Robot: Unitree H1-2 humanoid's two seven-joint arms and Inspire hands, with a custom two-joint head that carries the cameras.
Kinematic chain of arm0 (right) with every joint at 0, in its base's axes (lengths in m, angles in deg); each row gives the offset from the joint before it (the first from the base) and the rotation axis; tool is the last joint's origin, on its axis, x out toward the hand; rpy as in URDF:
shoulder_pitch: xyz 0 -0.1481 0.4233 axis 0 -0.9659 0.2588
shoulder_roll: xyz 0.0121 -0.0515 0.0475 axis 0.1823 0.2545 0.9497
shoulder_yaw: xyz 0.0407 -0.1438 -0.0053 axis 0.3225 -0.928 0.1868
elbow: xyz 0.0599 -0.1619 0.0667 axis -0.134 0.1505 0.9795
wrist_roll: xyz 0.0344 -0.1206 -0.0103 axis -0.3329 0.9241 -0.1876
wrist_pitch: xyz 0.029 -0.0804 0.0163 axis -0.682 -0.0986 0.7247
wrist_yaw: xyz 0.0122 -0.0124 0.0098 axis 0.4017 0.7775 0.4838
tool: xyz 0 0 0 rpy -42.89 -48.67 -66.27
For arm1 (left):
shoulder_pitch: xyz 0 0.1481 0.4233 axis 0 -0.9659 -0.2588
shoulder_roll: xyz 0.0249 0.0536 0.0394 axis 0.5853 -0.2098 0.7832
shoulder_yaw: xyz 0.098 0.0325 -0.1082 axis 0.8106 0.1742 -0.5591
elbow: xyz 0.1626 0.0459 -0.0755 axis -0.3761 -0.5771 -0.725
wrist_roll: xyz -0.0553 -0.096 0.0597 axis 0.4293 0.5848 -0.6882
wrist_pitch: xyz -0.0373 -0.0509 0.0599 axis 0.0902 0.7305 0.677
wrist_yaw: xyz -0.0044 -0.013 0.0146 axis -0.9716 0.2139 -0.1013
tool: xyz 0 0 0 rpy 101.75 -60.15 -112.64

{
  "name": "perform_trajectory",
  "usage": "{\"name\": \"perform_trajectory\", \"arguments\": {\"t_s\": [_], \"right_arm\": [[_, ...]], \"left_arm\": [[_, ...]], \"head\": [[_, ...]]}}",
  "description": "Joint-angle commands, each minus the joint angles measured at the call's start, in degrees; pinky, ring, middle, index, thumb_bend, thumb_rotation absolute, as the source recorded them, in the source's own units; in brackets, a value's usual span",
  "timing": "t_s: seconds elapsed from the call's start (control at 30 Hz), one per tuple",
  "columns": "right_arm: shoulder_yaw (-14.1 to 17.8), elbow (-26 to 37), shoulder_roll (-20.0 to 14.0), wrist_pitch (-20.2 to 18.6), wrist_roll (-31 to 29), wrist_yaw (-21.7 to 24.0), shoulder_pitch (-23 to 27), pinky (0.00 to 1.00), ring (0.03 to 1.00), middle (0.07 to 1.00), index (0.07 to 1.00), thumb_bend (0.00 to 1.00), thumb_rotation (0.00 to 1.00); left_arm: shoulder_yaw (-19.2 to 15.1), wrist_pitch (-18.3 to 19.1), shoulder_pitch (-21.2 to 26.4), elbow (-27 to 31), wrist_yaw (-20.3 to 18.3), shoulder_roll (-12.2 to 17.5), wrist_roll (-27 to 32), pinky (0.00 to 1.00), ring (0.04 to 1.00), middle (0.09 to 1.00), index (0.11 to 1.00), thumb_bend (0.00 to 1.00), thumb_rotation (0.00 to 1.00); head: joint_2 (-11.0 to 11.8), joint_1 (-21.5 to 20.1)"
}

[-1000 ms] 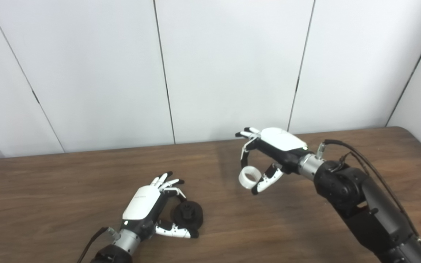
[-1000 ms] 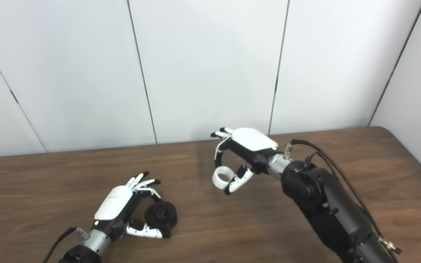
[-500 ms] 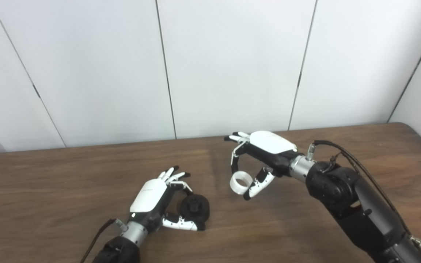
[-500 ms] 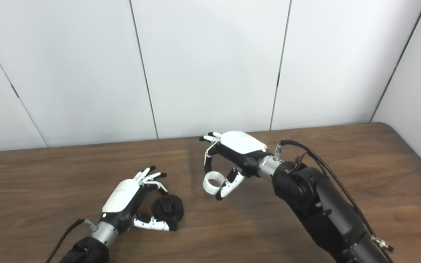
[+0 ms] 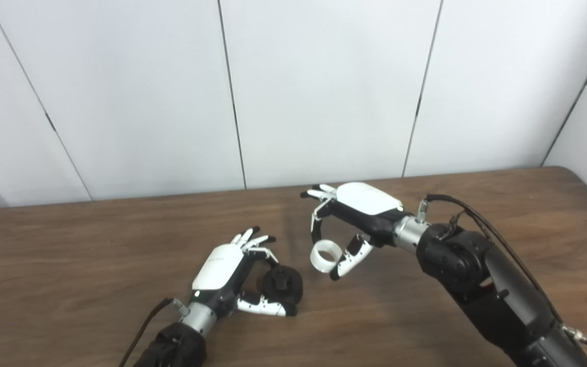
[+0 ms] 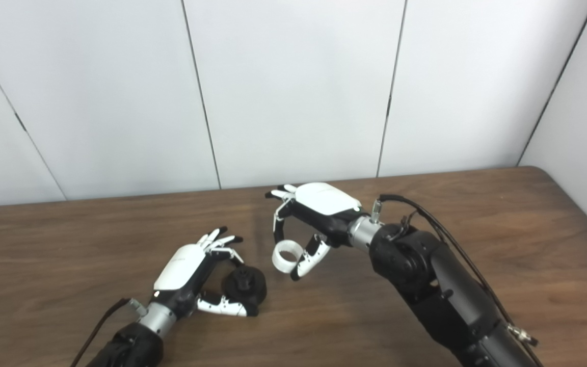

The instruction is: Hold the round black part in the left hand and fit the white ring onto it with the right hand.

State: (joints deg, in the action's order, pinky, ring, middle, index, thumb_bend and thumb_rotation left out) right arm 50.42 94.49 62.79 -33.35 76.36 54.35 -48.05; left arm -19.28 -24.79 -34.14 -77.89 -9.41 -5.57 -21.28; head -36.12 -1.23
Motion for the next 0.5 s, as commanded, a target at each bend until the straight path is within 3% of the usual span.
{"name": "perform_trajectory", "arguments": {"t_s": [0.0,0.3,0.47], "right_arm": [[0.4,0.6,-0.1,1.7,-0.4,-0.9,3.5,0.95,1.000,0.958,0.479,0.52,0.13],[-0.6,-0.3,1.4,2.0,0.1,-0.9,3.9,0.97,1.000,0.960,0.478,0.52,0.13],[-1.1,-1.7,2.3,4.4,0.3,-2.2,4.3,0.94,1.000,0.954,0.477,0.52,0.13]], "left_arm": [[4.2,0.8,-6.9,-4.1,-1.9,-3.3,0.1,1.00,1.000,0.888,0.479,0.52,0.05],[4.4,0.7,-6.8,-4.1,-1.2,-3.7,-0.1,1.00,1.000,0.892,0.479,0.52,0.05],[4.6,0.8,-6.9,-3.7,-1.1,-3.9,-0.2,1.00,1.000,0.889,0.479,0.52,0.05]], "head": [[-0.1,0.1],[-0.1,0.5],[-0.1,0.8]]}}
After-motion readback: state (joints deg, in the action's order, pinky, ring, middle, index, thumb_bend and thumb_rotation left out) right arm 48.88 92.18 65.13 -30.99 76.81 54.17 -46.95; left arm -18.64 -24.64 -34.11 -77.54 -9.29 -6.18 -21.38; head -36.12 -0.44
